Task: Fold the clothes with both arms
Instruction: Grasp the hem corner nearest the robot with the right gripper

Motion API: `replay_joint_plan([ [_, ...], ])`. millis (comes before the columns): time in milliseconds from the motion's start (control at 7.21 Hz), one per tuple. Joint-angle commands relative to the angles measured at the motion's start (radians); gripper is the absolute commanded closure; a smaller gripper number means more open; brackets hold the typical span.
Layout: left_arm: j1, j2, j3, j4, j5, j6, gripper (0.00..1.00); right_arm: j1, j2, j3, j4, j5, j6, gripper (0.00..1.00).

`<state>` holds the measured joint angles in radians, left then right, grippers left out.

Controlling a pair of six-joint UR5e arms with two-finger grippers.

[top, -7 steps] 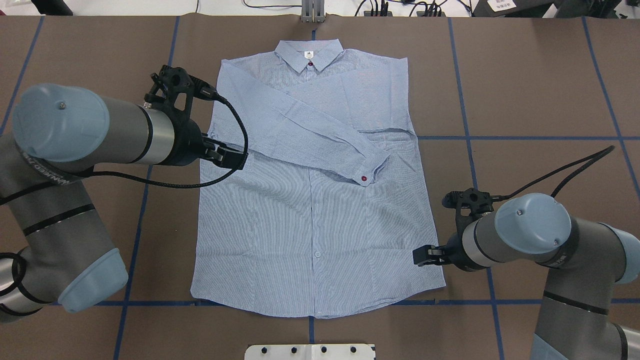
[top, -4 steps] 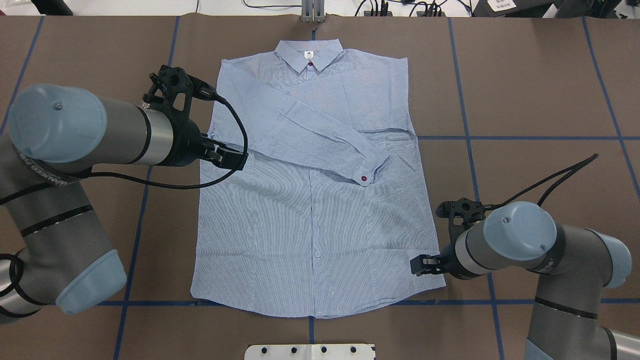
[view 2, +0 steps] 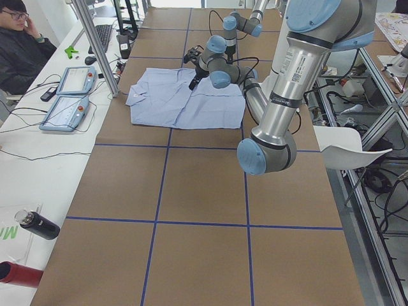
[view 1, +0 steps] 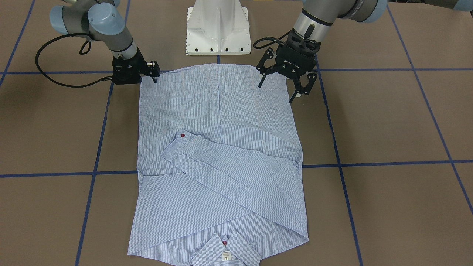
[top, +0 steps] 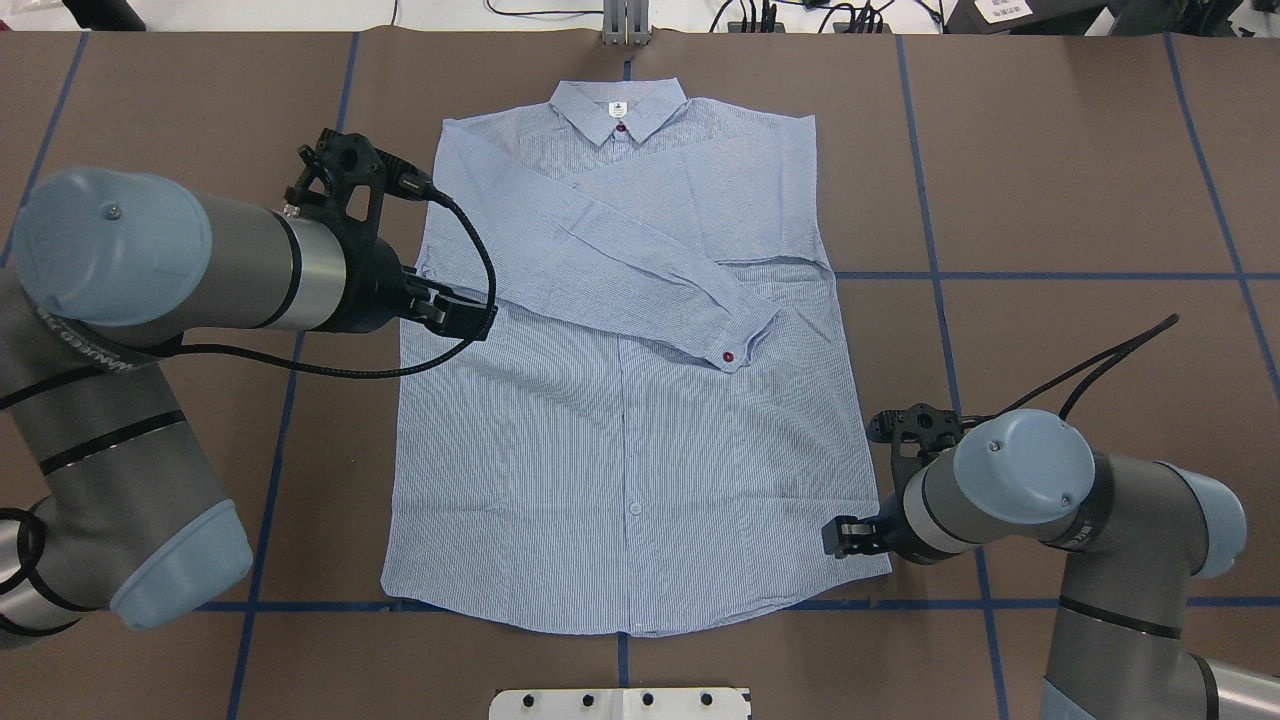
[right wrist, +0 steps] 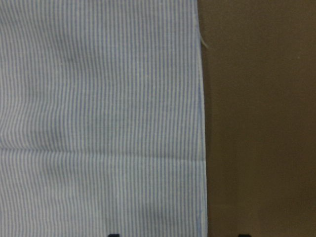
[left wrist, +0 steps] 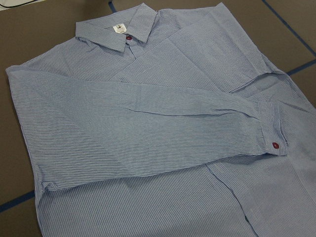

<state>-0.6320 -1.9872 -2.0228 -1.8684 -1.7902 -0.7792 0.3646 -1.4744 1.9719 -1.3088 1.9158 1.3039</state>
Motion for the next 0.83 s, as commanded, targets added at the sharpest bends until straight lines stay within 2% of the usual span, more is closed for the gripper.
replay_joint_plan([
  [0,0.0,0.001,-0.001,0.0,0.0,0.0,0.0,-0.009,-0.001,0.001,-0.006,0.0,0.002,0.26],
  [277,0.002,0.001,-0.001,0.0,0.0,0.0,0.0,-0.016,0.0,0.004,-0.006,0.02,0.005,0.29],
  [416,0.002,0.001,-0.001,0.0,0.0,0.0,0.0,-0.016,-0.001,0.002,-0.006,0.023,0.009,0.35],
  [693,0.002,-0.001,-0.001,0.0,0.0,0.0,0.0,-0.015,-0.003,0.001,-0.006,0.023,0.009,0.38],
])
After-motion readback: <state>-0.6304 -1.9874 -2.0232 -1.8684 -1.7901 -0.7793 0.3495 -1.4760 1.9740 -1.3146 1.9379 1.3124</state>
